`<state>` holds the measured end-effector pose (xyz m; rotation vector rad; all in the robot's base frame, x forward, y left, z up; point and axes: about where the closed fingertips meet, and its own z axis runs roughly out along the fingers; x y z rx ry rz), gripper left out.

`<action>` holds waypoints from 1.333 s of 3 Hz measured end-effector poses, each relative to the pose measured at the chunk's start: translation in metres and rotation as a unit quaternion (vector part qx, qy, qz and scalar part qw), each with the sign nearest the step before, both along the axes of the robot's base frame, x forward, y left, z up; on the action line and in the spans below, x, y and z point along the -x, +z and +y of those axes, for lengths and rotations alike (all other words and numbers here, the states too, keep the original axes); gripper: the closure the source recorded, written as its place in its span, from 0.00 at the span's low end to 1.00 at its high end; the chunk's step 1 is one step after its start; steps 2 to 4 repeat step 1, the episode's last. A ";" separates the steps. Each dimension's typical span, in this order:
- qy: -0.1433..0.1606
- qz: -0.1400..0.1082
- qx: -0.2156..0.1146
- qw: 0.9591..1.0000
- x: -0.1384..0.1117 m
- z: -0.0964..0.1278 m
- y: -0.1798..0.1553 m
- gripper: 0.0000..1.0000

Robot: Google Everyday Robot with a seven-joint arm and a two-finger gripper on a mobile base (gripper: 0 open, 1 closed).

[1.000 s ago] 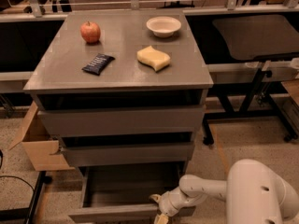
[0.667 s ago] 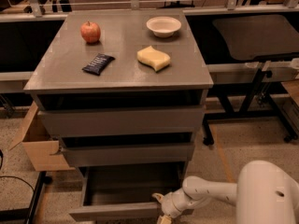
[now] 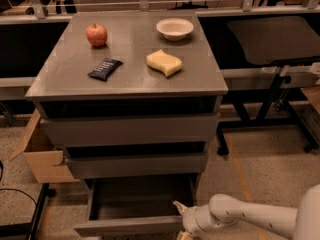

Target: Open bottom drawer

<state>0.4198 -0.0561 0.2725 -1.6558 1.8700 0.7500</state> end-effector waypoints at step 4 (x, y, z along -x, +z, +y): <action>-0.019 -0.030 0.001 0.999 -0.006 -0.027 0.022 0.00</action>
Offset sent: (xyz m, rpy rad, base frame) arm 0.0000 0.0000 0.0000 0.0000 0.0000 0.0000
